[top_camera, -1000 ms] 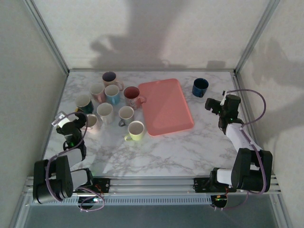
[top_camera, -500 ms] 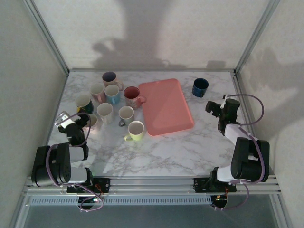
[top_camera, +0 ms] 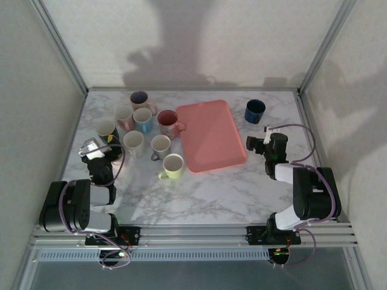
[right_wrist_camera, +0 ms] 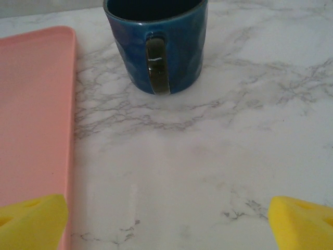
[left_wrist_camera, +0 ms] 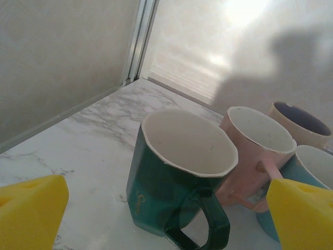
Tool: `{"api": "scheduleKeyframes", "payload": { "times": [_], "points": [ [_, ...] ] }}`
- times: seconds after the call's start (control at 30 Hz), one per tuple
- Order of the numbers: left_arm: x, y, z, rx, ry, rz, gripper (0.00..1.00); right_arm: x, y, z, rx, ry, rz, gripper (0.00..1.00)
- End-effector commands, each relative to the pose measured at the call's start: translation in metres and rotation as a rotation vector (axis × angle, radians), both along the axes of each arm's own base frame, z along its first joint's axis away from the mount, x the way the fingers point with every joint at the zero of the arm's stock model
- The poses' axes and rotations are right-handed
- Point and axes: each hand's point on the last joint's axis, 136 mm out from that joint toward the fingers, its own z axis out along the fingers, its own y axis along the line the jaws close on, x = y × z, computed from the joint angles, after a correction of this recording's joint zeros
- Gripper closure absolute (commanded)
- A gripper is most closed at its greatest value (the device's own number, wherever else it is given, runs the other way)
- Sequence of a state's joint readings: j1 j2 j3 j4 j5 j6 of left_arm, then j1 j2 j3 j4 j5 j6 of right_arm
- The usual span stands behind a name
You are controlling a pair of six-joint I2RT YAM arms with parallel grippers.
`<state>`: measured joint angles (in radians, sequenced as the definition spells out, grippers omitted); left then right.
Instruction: Turn the mug right side up
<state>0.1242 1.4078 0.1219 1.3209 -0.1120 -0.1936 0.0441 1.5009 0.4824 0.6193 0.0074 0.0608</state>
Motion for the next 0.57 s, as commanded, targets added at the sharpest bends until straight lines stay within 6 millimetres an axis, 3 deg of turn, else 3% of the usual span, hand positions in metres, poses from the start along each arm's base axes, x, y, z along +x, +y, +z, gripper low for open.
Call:
{"api": "scheduleKeyframes", "payload": {
  "times": [0.0, 0.03, 0.53],
  "points": [
    [0.003, -0.012, 0.005, 0.06, -0.02, -0.037, 0.04, 0.004, 0.0, 0.008, -0.037, -0.093, 0.011, 0.01],
    [0.004, -0.013, 0.001, 0.064, -0.015, -0.038, 0.04, -0.006, 0.0, -0.003, -0.039, -0.085, 0.017, 0.01],
    [0.011, -0.015, -0.004, 0.071, 0.005, -0.047, 0.03, -0.005, 0.0, -0.003, -0.04, -0.073, 0.017, 0.01]
  ]
}}
